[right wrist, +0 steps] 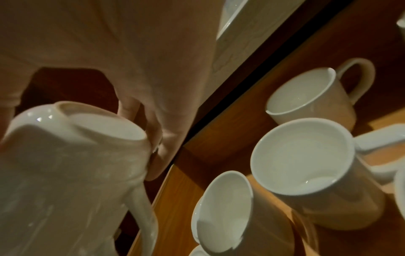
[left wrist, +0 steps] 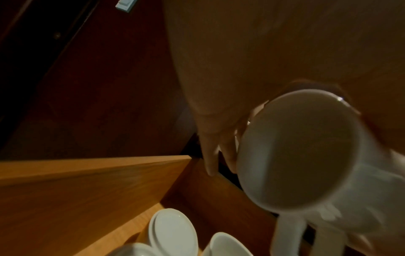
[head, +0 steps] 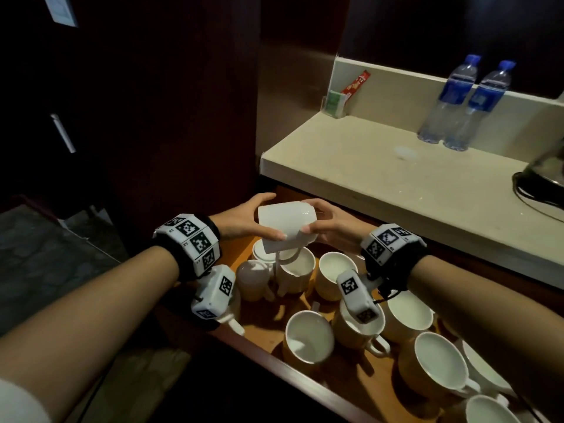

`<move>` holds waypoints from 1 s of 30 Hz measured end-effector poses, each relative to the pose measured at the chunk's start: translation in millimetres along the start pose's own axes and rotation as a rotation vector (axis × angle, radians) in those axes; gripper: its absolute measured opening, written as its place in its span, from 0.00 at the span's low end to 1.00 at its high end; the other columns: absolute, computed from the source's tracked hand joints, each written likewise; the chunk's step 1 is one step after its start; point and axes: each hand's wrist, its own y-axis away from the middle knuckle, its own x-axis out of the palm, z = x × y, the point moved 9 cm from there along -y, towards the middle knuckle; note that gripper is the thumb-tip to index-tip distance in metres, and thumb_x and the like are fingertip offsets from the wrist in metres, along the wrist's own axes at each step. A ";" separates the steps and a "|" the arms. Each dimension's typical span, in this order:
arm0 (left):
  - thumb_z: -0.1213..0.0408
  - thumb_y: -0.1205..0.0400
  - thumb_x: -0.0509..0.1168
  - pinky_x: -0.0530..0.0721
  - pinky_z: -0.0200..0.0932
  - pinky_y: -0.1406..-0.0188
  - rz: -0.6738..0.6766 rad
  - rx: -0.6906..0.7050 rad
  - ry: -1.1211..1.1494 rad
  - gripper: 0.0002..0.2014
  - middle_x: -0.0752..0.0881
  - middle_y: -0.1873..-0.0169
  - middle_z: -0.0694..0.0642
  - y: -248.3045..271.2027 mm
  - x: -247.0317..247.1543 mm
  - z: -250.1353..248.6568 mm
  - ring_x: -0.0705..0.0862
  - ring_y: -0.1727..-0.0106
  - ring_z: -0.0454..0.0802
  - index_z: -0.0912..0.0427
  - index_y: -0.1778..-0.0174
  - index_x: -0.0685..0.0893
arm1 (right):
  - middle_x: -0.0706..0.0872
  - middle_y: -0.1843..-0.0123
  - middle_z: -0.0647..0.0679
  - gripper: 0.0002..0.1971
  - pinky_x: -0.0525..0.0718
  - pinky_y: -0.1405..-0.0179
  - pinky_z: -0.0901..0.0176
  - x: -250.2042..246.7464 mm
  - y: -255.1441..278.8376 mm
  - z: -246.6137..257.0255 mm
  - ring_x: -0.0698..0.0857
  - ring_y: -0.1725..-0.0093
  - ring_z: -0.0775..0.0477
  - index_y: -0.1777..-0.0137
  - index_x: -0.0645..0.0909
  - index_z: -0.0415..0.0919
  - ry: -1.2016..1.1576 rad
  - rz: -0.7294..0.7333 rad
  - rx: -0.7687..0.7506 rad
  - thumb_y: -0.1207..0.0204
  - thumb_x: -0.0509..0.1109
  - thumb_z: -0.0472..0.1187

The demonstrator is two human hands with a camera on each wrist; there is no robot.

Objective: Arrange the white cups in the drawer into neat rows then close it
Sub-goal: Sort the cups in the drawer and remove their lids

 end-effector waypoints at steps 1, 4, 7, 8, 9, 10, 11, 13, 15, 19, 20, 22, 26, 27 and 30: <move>0.59 0.34 0.79 0.66 0.50 0.23 0.003 0.004 0.006 0.53 0.62 0.21 0.54 0.1 1.7 -2.0 0.65 0.23 0.54 0.48 0.19 0.52 | 0.74 0.33 0.38 0.24 0.82 0.41 0.52 -0.9 2.4 -0.7 0.79 0.39 0.43 0.34 0.71 0.40 -0.046 -0.001 -0.002 0.27 0.65 0.20; 0.69 0.32 0.78 0.73 0.43 0.34 0.016 0.040 -0.040 0.52 0.66 0.28 0.56 -0.7 8.4 -11.0 0.69 0.32 0.51 0.48 0.20 0.50 | 0.73 0.34 0.38 0.27 0.82 0.41 0.51 -1.9 6.4 -6.5 0.79 0.41 0.43 0.32 0.70 0.41 -0.132 0.016 0.020 0.29 0.67 0.20; 0.74 0.33 0.77 0.77 0.39 0.46 -0.051 0.114 -0.088 0.51 0.66 0.36 0.53 -1.0 7.2 -24.3 0.70 0.36 0.51 0.49 0.21 0.52 | 0.76 0.36 0.44 0.26 0.79 0.39 0.53 -1.3 7.9 -6.6 0.79 0.41 0.47 0.32 0.70 0.45 0.066 0.049 0.039 0.28 0.70 0.29; 0.74 0.33 0.77 0.78 0.37 0.49 -0.071 0.126 -0.088 0.50 0.67 0.38 0.53 -2.2 5.6 -26.0 0.71 0.36 0.51 0.49 0.21 0.52 | 0.77 0.35 0.46 0.25 0.77 0.35 0.51 -2.2 7.3 -5.4 0.78 0.37 0.48 0.31 0.70 0.46 0.168 0.047 0.036 0.27 0.72 0.36; 0.74 0.33 0.77 0.79 0.35 0.50 -0.079 0.140 -0.090 0.50 0.68 0.39 0.54 -3.0 4.9 -28.0 0.72 0.37 0.51 0.49 0.22 0.53 | 0.76 0.31 0.46 0.27 0.75 0.30 0.49 -5.0 6.3 -2.8 0.76 0.33 0.48 0.28 0.69 0.46 0.254 0.016 0.030 0.27 0.72 0.44; 0.73 0.34 0.77 0.80 0.36 0.48 -0.074 0.143 -0.101 0.50 0.70 0.39 0.55 -3.7 5.6 -28.5 0.73 0.37 0.52 0.47 0.23 0.53 | 0.75 0.30 0.47 0.29 0.75 0.31 0.49 -10.9 4.3 1.4 0.76 0.32 0.48 0.26 0.69 0.46 0.323 -0.048 0.013 0.26 0.72 0.50; 0.72 0.35 0.79 0.81 0.42 0.43 -0.059 0.141 -0.128 0.51 0.71 0.38 0.57 -3.8 7.4 -28.4 0.74 0.36 0.54 0.45 0.23 0.53 | 0.78 0.34 0.47 0.28 0.79 0.39 0.53 -15.1 3.7 7.9 0.79 0.37 0.49 0.27 0.70 0.45 0.384 -0.117 -0.020 0.24 0.70 0.53; 0.68 0.37 0.80 0.79 0.52 0.34 -0.027 0.135 -0.207 0.53 0.70 0.33 0.59 -3.6 11.4 -25.8 0.72 0.32 0.55 0.42 0.23 0.53 | 0.83 0.54 0.49 0.24 0.77 0.65 0.62 -13.1 2.2 18.3 0.80 0.60 0.52 0.35 0.76 0.41 0.491 -0.180 -0.071 0.22 0.65 0.57; 0.68 0.37 0.80 0.75 0.48 0.33 -0.014 0.134 -0.249 0.54 0.66 0.29 0.56 -2.7 13.9 -23.3 0.69 0.30 0.51 0.45 0.22 0.52 | 0.81 0.68 0.49 0.22 0.70 0.76 0.64 -3.4 -1.2 16.7 0.75 0.73 0.53 0.42 0.80 0.40 0.586 -0.153 -0.041 0.23 0.65 0.59; 0.65 0.38 0.81 0.76 0.56 0.31 0.060 0.105 -0.281 0.56 0.66 0.29 0.55 0.3 20.4 -15.3 0.68 0.28 0.55 0.43 0.21 0.51 | 0.82 0.71 0.48 0.10 0.74 0.83 0.69 5.4 -9.3 9.3 0.78 0.76 0.54 0.47 0.82 0.35 0.825 -0.165 0.043 0.23 0.68 0.41; 0.63 0.37 0.81 0.76 0.56 0.31 0.099 0.078 -0.271 0.55 0.66 0.30 0.54 2.4 21.3 -11.8 0.67 0.27 0.55 0.42 0.21 0.51 | 0.84 0.70 0.46 0.10 0.75 0.82 0.68 9.3 -10.9 5.9 0.79 0.76 0.53 0.46 0.82 0.32 0.854 -0.146 0.070 0.24 0.66 0.36; 0.57 0.33 0.79 0.72 0.50 0.27 0.178 0.016 -0.250 0.51 0.65 0.26 0.54 6.7 19.3 -3.6 0.65 0.24 0.53 0.42 0.20 0.53 | 0.85 0.68 0.42 0.11 0.77 0.77 0.64 17.7 -13.1 -3.6 0.82 0.73 0.48 0.46 0.82 0.29 0.896 -0.089 0.111 0.25 0.65 0.32; 0.46 0.26 0.68 0.70 0.40 0.31 0.219 -0.055 -0.214 0.36 0.69 0.23 0.55 16.0 6.1 9.0 0.69 0.25 0.49 0.50 0.22 0.65 | 0.89 0.55 0.37 0.13 0.83 0.68 0.58 31.9 -16.0 -25.6 0.86 0.63 0.43 0.41 0.81 0.34 1.030 0.019 0.154 0.24 0.66 0.32; 0.49 0.22 0.66 0.72 0.34 0.37 0.211 -0.059 -0.226 0.32 0.70 0.24 0.55 17.5 2.8 11.6 0.71 0.28 0.47 0.52 0.23 0.66 | 0.89 0.49 0.37 0.14 0.85 0.64 0.56 35.4 -16.9 -31.5 0.87 0.59 0.44 0.39 0.81 0.36 1.084 0.053 0.162 0.24 0.66 0.33; 0.55 0.18 0.62 0.73 0.29 0.47 0.221 -0.088 -0.256 0.27 0.71 0.26 0.54 20.4 -3.7 22.1 0.73 0.34 0.43 0.56 0.23 0.67 | 0.85 0.39 0.42 0.17 0.84 0.49 0.53 47.4 -19.7 -45.2 0.85 0.44 0.43 0.35 0.81 0.40 1.243 0.140 0.145 0.24 0.68 0.36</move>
